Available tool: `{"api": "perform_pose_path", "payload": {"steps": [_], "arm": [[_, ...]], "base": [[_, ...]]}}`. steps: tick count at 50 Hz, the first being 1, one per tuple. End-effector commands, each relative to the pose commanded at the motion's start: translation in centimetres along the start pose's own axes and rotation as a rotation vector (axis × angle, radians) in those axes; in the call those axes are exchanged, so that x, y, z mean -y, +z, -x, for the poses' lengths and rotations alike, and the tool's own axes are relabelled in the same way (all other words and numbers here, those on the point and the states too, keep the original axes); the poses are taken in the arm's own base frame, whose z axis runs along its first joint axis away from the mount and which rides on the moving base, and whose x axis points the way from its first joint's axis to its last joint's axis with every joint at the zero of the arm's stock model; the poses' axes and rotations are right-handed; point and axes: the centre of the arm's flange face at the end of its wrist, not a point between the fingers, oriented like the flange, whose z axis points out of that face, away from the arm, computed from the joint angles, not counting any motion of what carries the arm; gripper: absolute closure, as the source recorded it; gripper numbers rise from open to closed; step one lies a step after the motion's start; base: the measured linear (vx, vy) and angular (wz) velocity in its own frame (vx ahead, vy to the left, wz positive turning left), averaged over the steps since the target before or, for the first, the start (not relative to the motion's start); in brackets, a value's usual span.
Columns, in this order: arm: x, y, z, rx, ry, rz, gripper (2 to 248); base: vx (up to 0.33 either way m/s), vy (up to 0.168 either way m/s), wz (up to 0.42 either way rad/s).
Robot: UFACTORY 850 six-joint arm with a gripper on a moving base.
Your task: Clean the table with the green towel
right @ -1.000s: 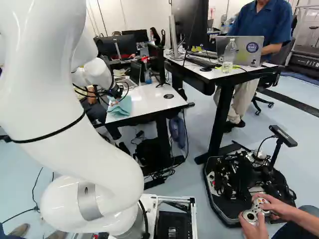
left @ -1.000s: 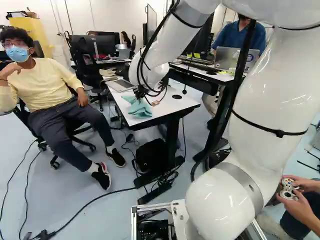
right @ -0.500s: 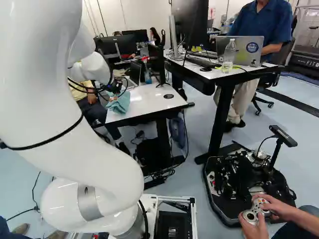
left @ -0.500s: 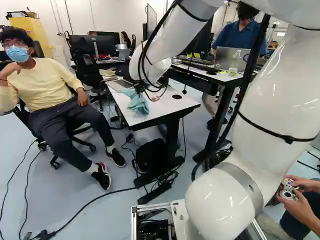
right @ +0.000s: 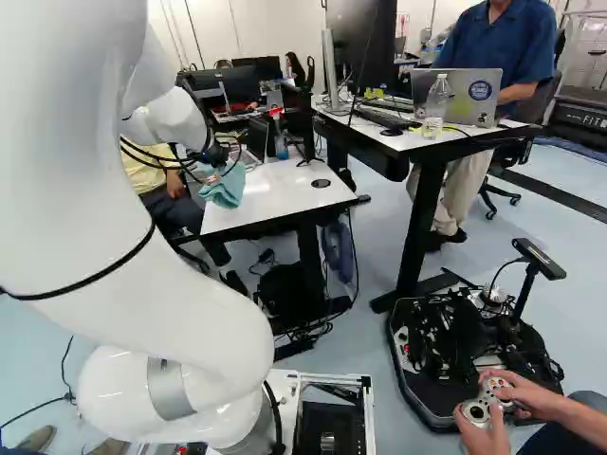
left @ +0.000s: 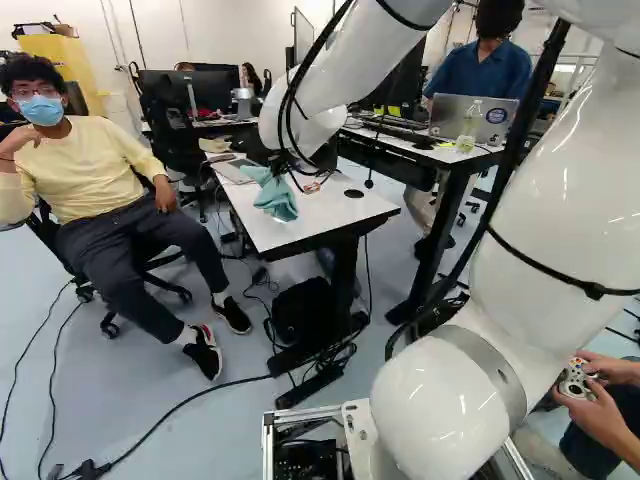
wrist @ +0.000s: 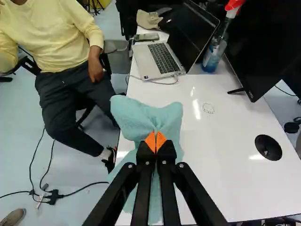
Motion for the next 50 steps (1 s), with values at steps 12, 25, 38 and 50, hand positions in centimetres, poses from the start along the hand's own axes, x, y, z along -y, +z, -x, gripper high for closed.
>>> {"api": "perform_pose_path", "payload": {"steps": [12,25,38,50], "arm": [[-0.2,-0.7,-1.1,-0.023,0.002,0.003,225],[-0.4,-1.3,-2.3,-0.025,0.005,0.008,225],[-1.0,-1.7,-3.5,-0.015,0.010,0.016,225],[-1.7,-2.0,-4.7,-0.004,0.019,0.028,225]], "base": [[0.000,0.000,0.000],[0.000,0.000,0.000],[0.000,0.000,0.000],[0.000,0.000,0.000]]}}
